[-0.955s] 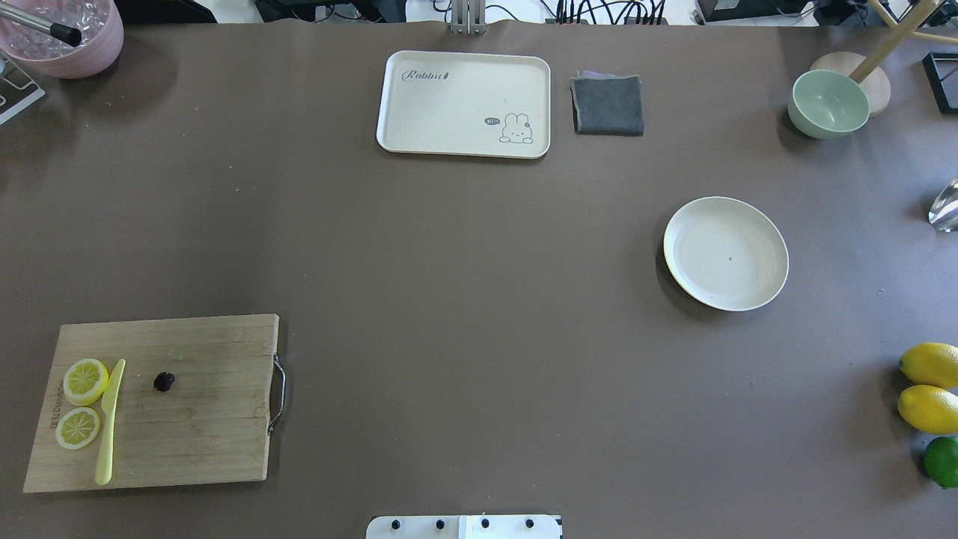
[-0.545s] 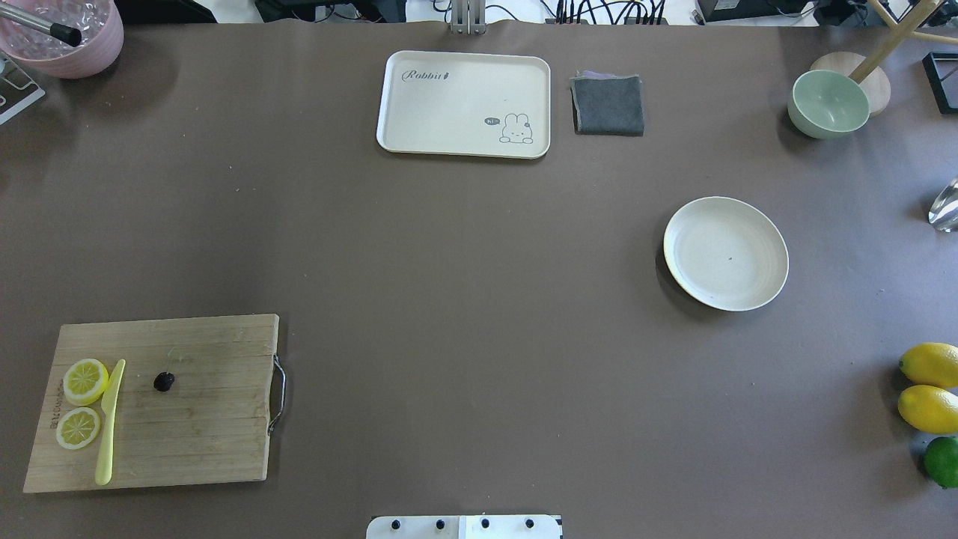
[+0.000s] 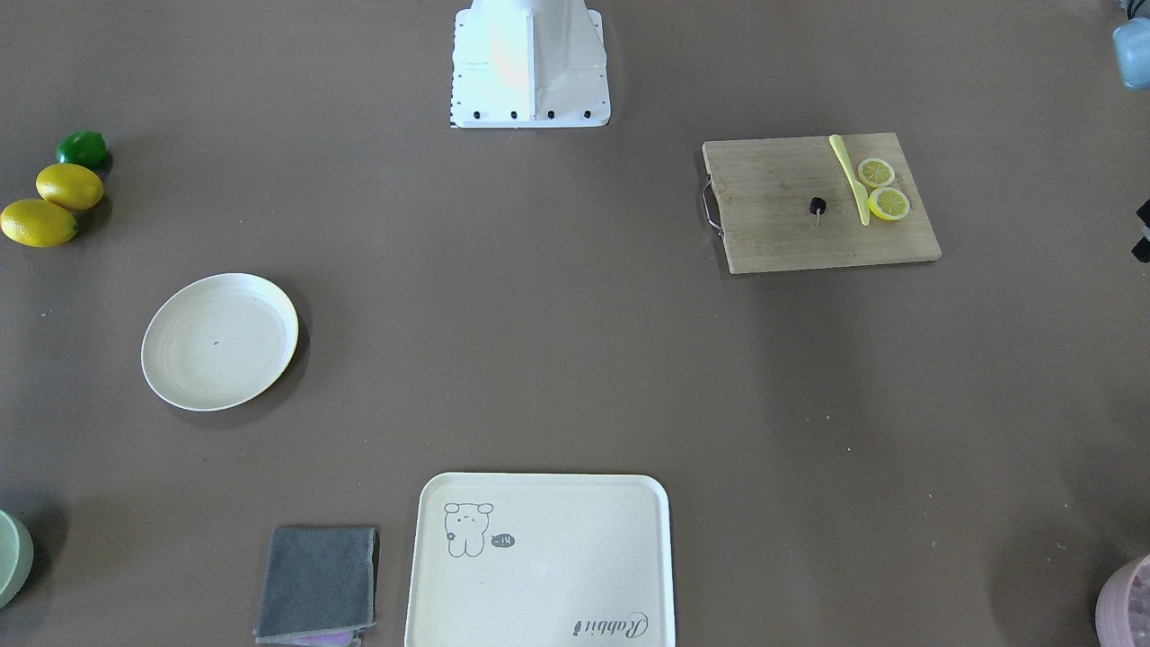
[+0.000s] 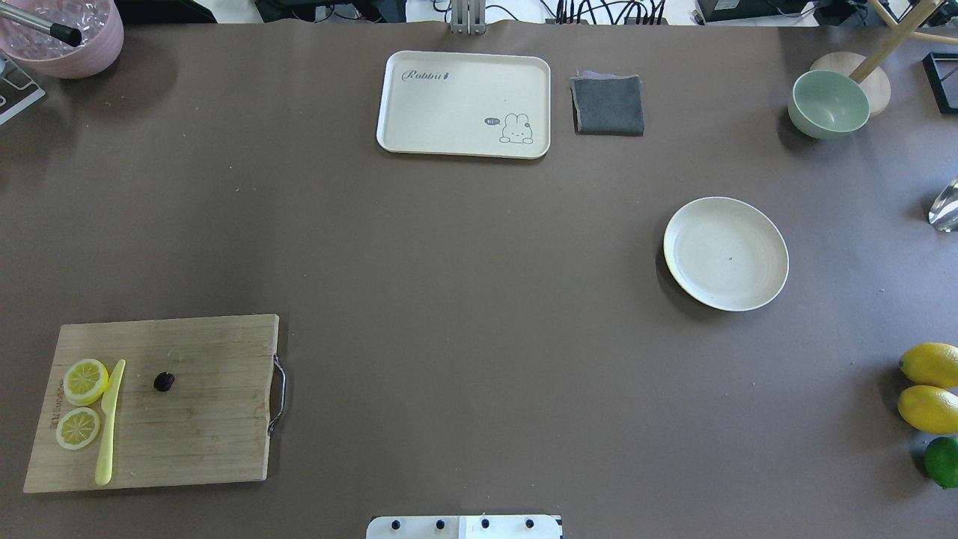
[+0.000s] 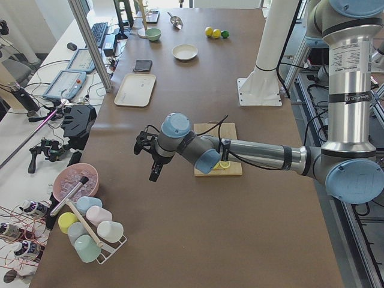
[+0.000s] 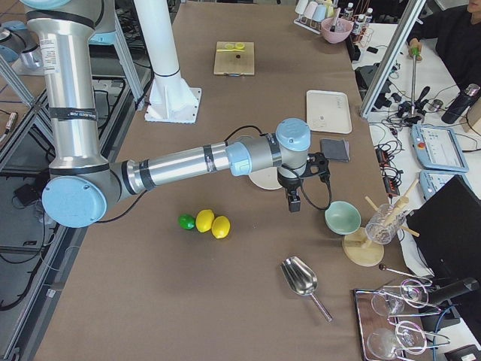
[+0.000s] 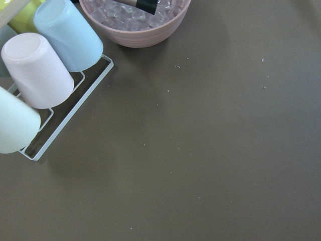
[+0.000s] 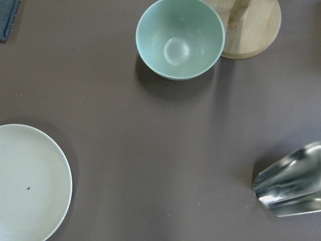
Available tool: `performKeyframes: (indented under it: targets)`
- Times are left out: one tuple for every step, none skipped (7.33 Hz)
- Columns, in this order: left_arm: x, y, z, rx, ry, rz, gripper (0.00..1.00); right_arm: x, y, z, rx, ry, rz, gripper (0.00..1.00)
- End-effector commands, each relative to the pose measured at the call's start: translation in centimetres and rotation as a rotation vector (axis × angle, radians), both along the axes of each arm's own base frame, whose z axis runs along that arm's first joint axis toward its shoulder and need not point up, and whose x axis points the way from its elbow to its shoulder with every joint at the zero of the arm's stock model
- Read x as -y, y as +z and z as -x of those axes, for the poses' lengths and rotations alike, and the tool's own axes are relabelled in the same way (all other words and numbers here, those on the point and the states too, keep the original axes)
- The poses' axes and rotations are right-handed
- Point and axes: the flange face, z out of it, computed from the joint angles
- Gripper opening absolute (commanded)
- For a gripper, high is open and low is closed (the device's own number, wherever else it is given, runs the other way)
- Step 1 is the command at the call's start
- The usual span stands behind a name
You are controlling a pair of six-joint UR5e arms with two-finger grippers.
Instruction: Place red cherry on plate
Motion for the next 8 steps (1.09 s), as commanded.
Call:
performKeyframes:
  targets:
    - [0.9,-0.8,-1.3,-0.014,0.015,-0.046,0.98,0.5,1.3,6.4,0.046,-0.022,-0.043,1.00]
    - [1.0,0.6,-1.4,-0.010,0.012,-0.015,0.98,0.7,2.8,8.5,0.052,0.001,-0.071,1.00]
    - [1.0,1.5,-1.4,-0.011,0.010,-0.010,0.98,0.2,3.3,11.8,0.079,-0.006,-0.079,1.00]
    - [1.0,1.7,-1.3,-0.009,0.007,-0.019,0.98,-0.5,3.1,15.0,0.078,-0.010,-0.101,1.00]
    - [1.0,1.8,-1.3,-0.011,0.002,-0.029,0.98,-1.5,2.6,19.1,0.078,0.016,-0.073,1.00]
    - [1.1,1.9,-1.3,-0.010,0.002,-0.027,0.98,-2.6,2.5,22.0,0.092,0.017,-0.056,1.00]
    - [1.1,1.9,-1.3,-0.010,0.002,-0.027,0.98,-3.3,2.9,23.7,0.089,-0.011,-0.046,1.00]
    - [1.2,1.7,-1.3,-0.012,0.004,-0.031,0.98,-3.5,3.7,24.6,0.077,-0.024,-0.036,0.99]
